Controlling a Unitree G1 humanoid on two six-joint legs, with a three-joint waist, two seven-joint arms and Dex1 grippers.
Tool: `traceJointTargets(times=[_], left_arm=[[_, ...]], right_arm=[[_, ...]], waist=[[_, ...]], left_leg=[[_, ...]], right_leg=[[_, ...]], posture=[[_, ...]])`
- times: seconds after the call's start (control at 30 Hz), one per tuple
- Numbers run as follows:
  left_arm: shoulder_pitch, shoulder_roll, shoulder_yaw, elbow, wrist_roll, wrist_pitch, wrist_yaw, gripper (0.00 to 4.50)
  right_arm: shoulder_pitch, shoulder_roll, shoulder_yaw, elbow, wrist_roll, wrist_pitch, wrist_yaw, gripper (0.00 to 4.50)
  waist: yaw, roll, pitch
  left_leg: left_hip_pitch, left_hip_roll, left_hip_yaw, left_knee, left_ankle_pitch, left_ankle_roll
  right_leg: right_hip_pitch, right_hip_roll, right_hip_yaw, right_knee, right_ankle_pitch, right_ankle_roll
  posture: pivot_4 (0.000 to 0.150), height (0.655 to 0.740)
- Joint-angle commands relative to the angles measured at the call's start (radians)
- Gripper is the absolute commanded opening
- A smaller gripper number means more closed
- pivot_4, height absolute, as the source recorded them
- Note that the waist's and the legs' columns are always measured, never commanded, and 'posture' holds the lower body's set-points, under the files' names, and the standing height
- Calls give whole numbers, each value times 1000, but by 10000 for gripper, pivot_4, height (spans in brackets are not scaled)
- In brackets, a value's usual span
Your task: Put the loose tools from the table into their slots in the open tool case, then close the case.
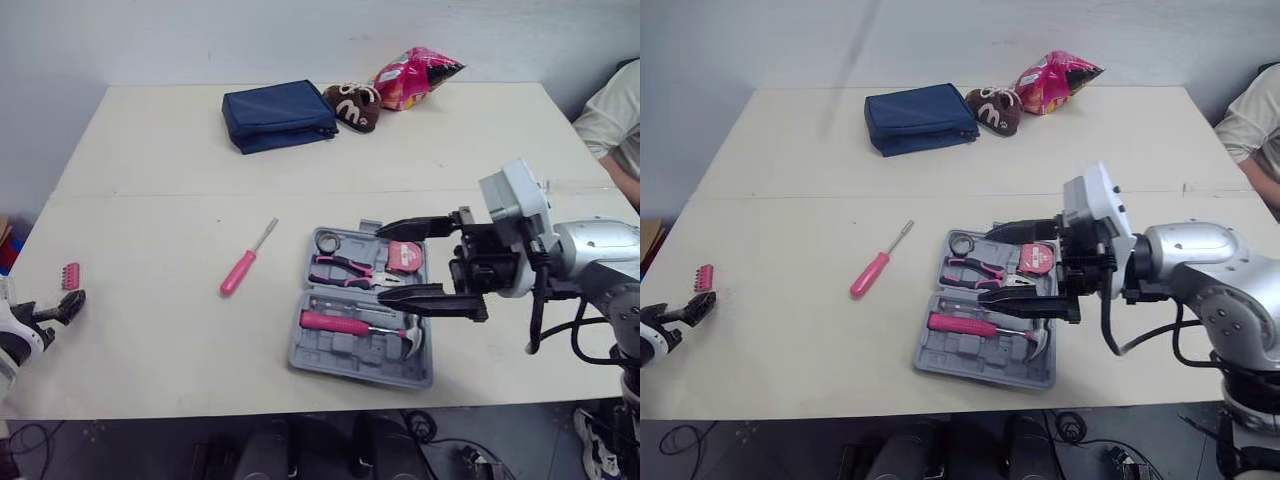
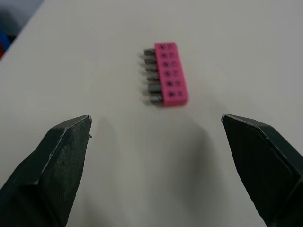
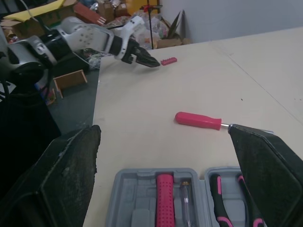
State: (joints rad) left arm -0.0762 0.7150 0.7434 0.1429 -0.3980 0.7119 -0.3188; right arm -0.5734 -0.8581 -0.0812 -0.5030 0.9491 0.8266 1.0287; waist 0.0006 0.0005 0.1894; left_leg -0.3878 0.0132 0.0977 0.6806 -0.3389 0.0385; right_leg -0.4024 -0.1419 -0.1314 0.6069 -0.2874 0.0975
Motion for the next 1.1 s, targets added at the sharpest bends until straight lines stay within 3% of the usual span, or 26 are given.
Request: traceJointTargets(times=[0.03, 0.27, 0.37, 0.43, 0.87, 1.0, 1.03, 1.1], left_arm=[[-42, -1, -45, 51, 10, -32, -7, 44691], [-96, -57, -100, 103, 33, -78, 44, 44691], [-113, -62, -118, 122, 37, -88, 47, 36223], [-127, -63, -141, 138, 39, -87, 38, 27819], [-204, -46, -191, 249, 67, -141, 22, 27819], [-198, -49, -186, 242, 65, -161, 23, 9638], [-198, -51, -182, 236, 63, -167, 27, 6630], [-194, -56, -179, 198, 56, -179, 23, 6454]], right_arm=[[-32, 9, 1, 4, -19, -28, 0, 45000], [-27, 19, -5, -12, -18, -24, -26, 45000], [-22, 13, -10, -12, -12, -16, -27, 45000], [-21, 8, -13, -13, -2, -9, -25, 45000], [-31, 4, -14, -3, 3, -2, -20, 45000], [-27, 3, -16, -3, 2, -3, -20, 45000], [-25, 2, -18, -3, 3, -3, -20, 45000], [-13, -5, -24, -4, 4, 0, -17, 45000]], waist=[[-1, 0, 0], [7, 0, 0], [15, 0, 0], [20, 0, 0], [28, 0, 0], [27, 0, 0], [27, 0, 0], [27, 0, 0]], left_leg=[[0, 0, 1, 0, 0, 0], [1, -1, 3, 1, 3, 1], [2, -1, 3, 1, 3, 0], [2, -1, 3, 1, 3, 0], [2, -3, 2, 1, 5, 1], [2, -3, 2, 1, 5, 1], [2, -4, 2, 1, 5, 1], [2, -4, 2, 1, 5, 1]], right_leg=[[0, 0, 0, 0, 0, 0], [0, -2, -1, 4, 1, 1], [0, -2, -1, 5, 1, 1], [-1, -2, -1, 6, 1, 1], [-2, -5, -1, 6, 1, 1], [-2, -5, -1, 9, 1, 1], [-2, -5, -1, 9, 1, 2], [-2, -5, -1, 9, 1, 1]], posture=[[1500, 7338], [1500, 7338], [1500, 7338], [1500, 7338], [1500, 7338], [1500, 7338], [1500, 7338], [1500, 7338]])
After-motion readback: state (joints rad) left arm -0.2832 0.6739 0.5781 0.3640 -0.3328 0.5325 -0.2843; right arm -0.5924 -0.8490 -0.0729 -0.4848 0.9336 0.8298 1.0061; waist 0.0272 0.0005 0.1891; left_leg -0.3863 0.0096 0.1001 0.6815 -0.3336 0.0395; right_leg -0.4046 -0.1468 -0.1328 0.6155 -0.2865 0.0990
